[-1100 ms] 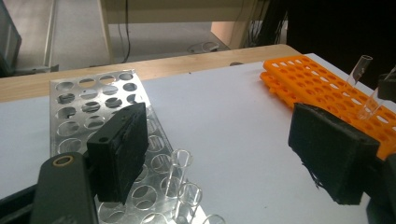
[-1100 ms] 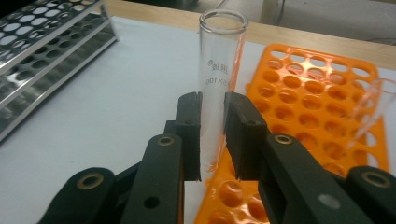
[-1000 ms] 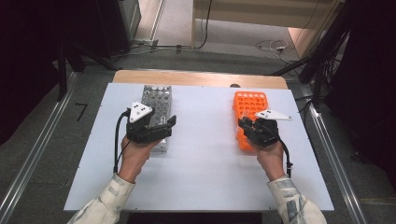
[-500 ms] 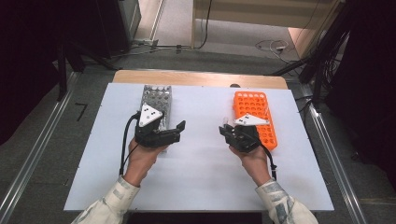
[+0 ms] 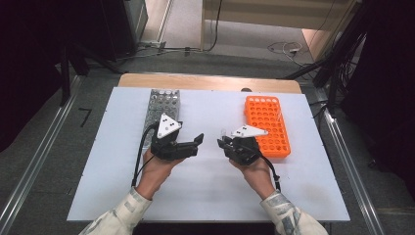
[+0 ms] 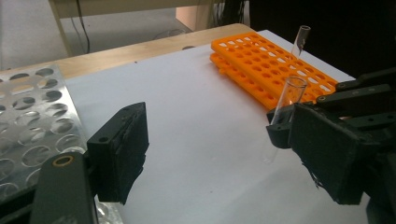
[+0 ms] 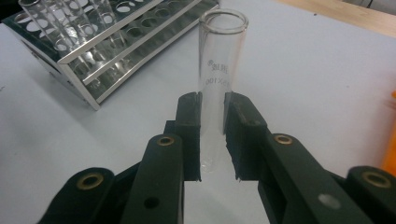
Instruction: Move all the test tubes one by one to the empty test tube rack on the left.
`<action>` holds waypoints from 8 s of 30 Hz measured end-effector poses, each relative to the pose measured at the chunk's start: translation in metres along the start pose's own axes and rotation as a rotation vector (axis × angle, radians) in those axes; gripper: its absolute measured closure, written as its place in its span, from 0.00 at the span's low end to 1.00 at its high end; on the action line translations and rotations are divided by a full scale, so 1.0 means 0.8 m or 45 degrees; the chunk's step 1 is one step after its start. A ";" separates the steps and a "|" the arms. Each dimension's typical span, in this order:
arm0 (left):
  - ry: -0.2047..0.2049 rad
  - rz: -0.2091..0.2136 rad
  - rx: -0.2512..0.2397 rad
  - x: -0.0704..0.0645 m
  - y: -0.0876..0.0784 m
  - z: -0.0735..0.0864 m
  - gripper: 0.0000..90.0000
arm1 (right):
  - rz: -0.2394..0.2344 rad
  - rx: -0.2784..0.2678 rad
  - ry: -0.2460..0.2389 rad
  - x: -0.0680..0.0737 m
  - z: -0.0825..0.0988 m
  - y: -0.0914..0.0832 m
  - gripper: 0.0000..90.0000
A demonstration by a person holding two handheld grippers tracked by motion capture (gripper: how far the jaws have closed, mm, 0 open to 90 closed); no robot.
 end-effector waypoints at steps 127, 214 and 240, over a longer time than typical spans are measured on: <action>-0.117 -0.295 -0.093 0.116 0.003 -0.026 0.83 | -0.040 -0.023 0.101 0.000 0.015 -0.027 0.33; -0.185 -0.346 -0.062 0.114 -0.003 -0.003 0.23 | 0.250 -0.062 0.245 -0.117 0.026 -0.047 0.29; -0.201 -0.390 -0.075 0.115 -0.031 0.009 0.23 | 0.446 -0.028 0.322 -0.203 0.041 -0.032 0.34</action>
Point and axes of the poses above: each handheld gripper's, and its own axes: y roughly forward along the jaws, z roughly out of its underside, x roughly to its left, the point moved 5 cm from there along y, roughly forward along the jaws, and after that the axes turned 6 degrees about z, right-handed, at the moved point
